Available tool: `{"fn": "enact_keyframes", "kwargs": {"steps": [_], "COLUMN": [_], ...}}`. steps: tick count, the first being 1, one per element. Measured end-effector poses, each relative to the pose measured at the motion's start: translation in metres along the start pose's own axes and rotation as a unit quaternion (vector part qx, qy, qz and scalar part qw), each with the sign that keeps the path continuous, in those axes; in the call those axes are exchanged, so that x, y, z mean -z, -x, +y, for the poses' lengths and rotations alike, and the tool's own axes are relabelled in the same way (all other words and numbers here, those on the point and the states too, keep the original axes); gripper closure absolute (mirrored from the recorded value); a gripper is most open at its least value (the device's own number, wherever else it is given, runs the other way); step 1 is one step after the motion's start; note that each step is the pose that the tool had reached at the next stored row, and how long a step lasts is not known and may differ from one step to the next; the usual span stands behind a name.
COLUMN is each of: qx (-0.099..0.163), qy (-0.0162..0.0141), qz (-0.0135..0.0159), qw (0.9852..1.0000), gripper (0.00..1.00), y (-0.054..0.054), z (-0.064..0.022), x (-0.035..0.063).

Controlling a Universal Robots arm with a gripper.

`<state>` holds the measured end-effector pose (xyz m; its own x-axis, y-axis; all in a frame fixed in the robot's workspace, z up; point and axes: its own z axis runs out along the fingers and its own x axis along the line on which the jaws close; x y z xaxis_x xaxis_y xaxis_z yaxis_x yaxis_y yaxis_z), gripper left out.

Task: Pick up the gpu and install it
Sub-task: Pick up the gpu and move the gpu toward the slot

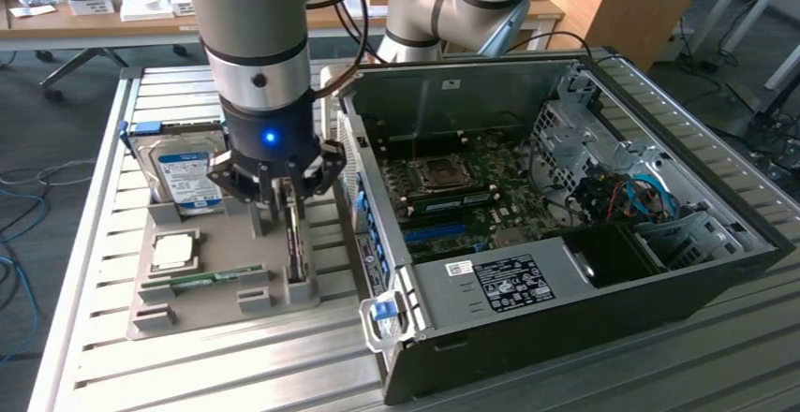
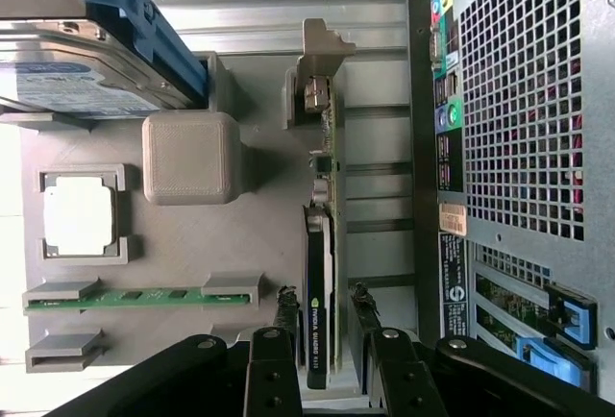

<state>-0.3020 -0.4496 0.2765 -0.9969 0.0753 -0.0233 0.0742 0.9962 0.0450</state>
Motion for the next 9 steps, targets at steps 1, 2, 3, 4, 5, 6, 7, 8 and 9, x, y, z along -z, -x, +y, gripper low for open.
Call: {"fn": "enact_keyframes", "kwargs": {"steps": [1, 2, 3, 4, 5, 6, 7, 8, 9], "qx": [0.0, 0.0, 0.0, 0.0, 0.0, 0.0, 0.0, 0.0, 0.0], "qy": [0.0, 0.0, 0.0, 0.0, 0.0, 0.0, 0.0, 0.0, 0.0], "qz": [0.0, 0.0, 0.0, 0.0, 0.0, 0.0, 0.0, 0.0, 0.0], "qw": [1.0, 1.0, 1.0, 1.0, 1.0, 1.0, 1.0, 1.0, 1.0], "gripper": [0.64, 0.64, 0.64, 0.64, 0.64, 0.64, 0.64, 0.64, 0.64], "y": [0.0, 0.0001, 0.0001, 0.0001, 0.0001, 0.0001, 0.0001, 0.0, 0.0], "z": [0.0, 0.0, -0.0001, -0.0001, -0.0002, -0.0002, -0.0003, -0.0004, -0.0004], "x": [-0.0008, -0.0017, -0.0025, -0.0033, -0.0043, -0.0055, -0.0067, -0.0081, -0.0094]}}
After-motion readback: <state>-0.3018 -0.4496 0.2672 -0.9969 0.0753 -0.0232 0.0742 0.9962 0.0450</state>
